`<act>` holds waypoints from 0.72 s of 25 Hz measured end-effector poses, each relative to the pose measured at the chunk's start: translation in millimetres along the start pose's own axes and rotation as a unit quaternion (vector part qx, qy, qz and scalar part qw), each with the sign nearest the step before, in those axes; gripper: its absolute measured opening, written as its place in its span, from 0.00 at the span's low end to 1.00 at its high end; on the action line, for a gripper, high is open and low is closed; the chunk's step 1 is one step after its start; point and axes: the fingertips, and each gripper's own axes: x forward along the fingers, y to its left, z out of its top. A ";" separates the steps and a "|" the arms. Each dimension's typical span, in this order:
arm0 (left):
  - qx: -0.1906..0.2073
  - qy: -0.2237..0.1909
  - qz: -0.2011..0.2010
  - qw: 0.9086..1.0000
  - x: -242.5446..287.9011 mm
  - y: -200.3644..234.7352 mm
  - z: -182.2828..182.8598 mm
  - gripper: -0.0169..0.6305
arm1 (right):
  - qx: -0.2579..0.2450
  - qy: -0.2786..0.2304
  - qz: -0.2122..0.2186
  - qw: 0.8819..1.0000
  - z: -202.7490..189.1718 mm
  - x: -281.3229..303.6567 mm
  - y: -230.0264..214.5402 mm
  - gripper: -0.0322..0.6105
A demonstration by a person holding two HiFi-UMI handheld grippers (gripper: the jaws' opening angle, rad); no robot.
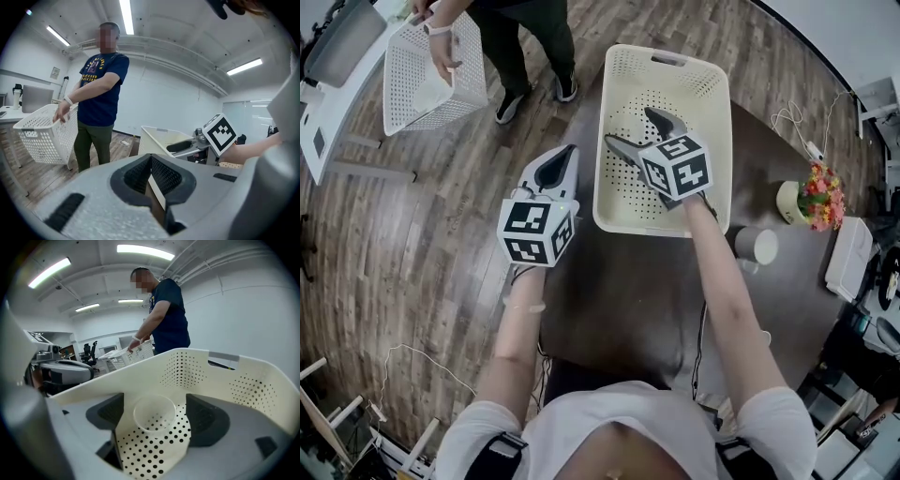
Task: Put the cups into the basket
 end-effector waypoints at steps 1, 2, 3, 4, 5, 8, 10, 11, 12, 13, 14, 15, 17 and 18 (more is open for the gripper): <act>-0.002 -0.001 0.001 1.000 -1.7 -0.4 1.1 0.04 | -0.004 -0.003 -0.005 1.000 1.8 -2.7 -0.3 0.66; -0.004 -0.002 0.001 1.000 -3.3 -0.9 2.4 0.04 | -0.007 -0.007 -0.011 1.000 4.1 -5.7 -1.2 0.66; -0.008 -0.003 0.001 1.000 -4.8 -1.3 4.0 0.04 | -0.011 -0.011 -0.016 1.000 7.2 -9.0 -2.2 0.66; -0.011 -0.005 0.002 1.000 -6.3 -1.5 6.1 0.04 | -0.015 -0.017 -0.021 1.000 11.1 -12.6 -3.2 0.65; -0.013 -0.007 0.003 1.000 -8.0 -1.7 8.8 0.04 | -0.018 -0.023 -0.024 0.999 15.7 -16.5 -3.7 0.65; -0.011 -0.015 0.005 1.000 -15.1 -3.9 20.7 0.04 | -0.026 -0.041 -0.025 0.999 33.3 -30.7 0.5 0.65; -0.010 -0.021 0.004 1.000 -20.5 -6.6 30.0 0.04 | -0.028 -0.062 -0.025 0.997 49.1 -44.1 7.2 0.63; -0.012 -0.025 0.003 1.000 -23.1 -8.3 34.6 0.04 | -0.026 -0.079 -0.033 0.996 58.3 -53.2 9.4 0.56; -0.017 -0.028 0.001 0.999 -25.8 -10.7 39.2 0.04 | -0.023 -0.099 -0.049 0.994 67.5 -63.9 9.8 0.35; -0.023 -0.032 -0.001 0.999 -28.4 -14.2 43.9 0.04 | -0.019 -0.117 -0.068 0.991 75.8 -75.2 9.9 0.12; -0.028 -0.037 -0.005 0.999 -31.1 -18.7 48.6 0.04 | -0.014 -0.132 -0.079 0.988 82.2 -86.2 11.9 0.07; -0.029 -0.041 -0.008 0.999 -34.0 -24.1 52.9 0.04 | -0.009 -0.144 -0.081 0.986 86.8 -96.5 17.0 0.07; -0.025 -0.047 -0.013 0.998 -40.9 -36.7 59.8 0.04 | 0.003 -0.161 -0.074 0.984 91.7 -116.3 32.4 0.07; -0.021 -0.050 -0.016 0.998 -44.8 -43.7 62.4 0.04 | 0.007 -0.169 -0.072 0.983 92.6 -126.3 40.7 0.07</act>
